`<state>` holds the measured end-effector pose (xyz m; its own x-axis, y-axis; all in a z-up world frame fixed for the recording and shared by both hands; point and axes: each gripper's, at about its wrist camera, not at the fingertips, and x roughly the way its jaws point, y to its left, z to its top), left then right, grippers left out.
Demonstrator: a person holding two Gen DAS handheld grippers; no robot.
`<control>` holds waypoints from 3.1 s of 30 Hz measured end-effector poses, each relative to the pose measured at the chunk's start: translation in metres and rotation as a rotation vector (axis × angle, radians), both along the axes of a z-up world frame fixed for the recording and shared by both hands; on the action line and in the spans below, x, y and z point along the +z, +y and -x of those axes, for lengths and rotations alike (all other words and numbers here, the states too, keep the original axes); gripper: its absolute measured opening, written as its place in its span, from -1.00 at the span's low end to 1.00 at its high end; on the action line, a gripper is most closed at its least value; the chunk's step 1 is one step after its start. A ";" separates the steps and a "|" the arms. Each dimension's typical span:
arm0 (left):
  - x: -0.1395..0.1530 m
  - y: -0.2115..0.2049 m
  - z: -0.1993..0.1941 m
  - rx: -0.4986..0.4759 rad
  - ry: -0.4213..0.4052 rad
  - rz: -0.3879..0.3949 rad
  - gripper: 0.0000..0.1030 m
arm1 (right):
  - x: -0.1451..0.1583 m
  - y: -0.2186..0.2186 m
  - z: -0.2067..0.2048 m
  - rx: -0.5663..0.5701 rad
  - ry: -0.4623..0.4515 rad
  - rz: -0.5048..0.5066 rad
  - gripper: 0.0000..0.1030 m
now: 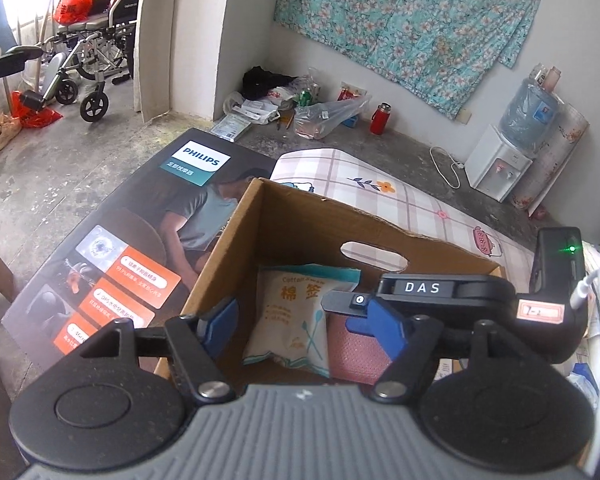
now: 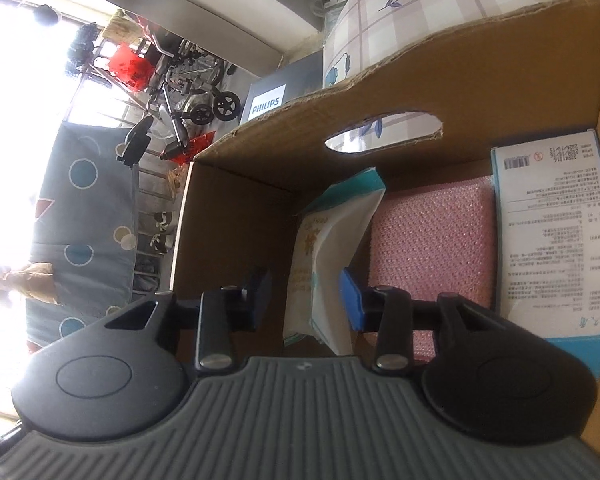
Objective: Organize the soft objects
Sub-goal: 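Carry the cotton swab bag with the right gripper and drop it into the cardboard box, then return the right gripper to the pile and grasp the blue-and-white bag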
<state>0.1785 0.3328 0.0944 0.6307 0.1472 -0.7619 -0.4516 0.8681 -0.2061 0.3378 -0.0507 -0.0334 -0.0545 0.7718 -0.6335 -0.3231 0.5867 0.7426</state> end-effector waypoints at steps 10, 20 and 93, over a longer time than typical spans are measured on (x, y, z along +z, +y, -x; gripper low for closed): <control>0.020 -0.042 0.029 -0.078 -0.101 0.013 0.75 | 0.057 -0.092 0.028 -0.004 -0.111 -0.135 -0.20; 0.019 -0.138 0.043 -0.275 -0.179 0.085 0.90 | 0.094 -0.268 0.055 -0.227 -0.290 -0.200 -0.01; -0.084 -0.406 -0.168 -0.559 0.140 0.321 0.16 | 0.008 -0.466 -0.147 -0.265 -0.153 0.103 0.02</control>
<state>0.3464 -0.0734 0.0105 0.4377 -0.4219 -0.7940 0.0079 0.8849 -0.4658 0.4845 -0.5168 -0.0257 0.2419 0.6778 -0.6943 -0.2522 0.7349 0.6295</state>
